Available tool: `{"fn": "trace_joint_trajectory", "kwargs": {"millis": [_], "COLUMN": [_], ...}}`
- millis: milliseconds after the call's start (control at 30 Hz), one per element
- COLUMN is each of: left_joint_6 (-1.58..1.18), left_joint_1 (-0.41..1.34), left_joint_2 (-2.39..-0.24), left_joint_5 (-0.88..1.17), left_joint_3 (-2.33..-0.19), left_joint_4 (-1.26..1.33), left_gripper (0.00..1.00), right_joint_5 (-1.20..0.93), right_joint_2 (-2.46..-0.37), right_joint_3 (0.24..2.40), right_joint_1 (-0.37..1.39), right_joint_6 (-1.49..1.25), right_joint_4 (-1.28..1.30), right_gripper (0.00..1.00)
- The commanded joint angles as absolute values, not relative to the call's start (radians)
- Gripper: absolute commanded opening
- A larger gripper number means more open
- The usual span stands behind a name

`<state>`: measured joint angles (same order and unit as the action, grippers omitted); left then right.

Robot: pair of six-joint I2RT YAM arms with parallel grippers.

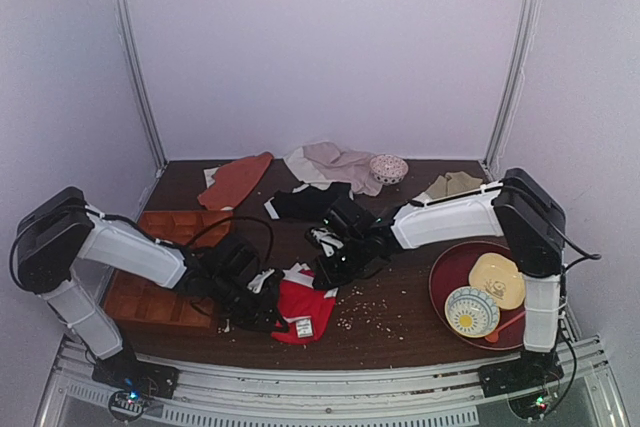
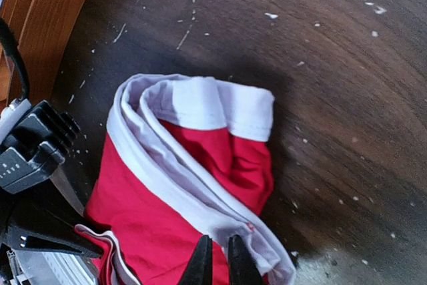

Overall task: Roll the underwear
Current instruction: Roll the underwear at the center of the board.

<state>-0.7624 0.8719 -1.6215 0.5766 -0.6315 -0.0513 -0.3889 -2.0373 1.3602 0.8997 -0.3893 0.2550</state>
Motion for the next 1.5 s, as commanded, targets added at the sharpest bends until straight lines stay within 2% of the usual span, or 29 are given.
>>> {"fn": "trace_joint_trajectory", "kwargs": {"millis": [0, 600, 933, 1467], "left_joint_6": [-0.756, -0.710, -0.707, -0.694], "left_joint_1": [0.891, 0.892, 0.891, 0.892], "left_joint_2": [-1.680, -1.714, -1.717, -1.727], "left_joint_5": [0.529, 0.522, 0.520, 0.522], "left_joint_3": [-0.597, -0.648, -0.653, -0.678], "left_joint_4": [-0.242, -0.301, -0.314, -0.347], "left_gripper": [0.00, 0.00, 0.00, 0.00], "right_joint_5": [-0.299, -0.316, -0.349, -0.291], "right_joint_2": [-1.939, -1.928, -1.903, -1.889], "right_joint_3": [1.313, 1.226, 1.196, 1.003], "right_joint_1": [0.918, 1.124, 1.155, 1.161], "right_joint_6": [-0.390, -0.645, -0.692, -0.746], "right_joint_4": [0.254, 0.106, 0.076, 0.049], "right_gripper": [0.10, 0.03, 0.02, 0.00]}}
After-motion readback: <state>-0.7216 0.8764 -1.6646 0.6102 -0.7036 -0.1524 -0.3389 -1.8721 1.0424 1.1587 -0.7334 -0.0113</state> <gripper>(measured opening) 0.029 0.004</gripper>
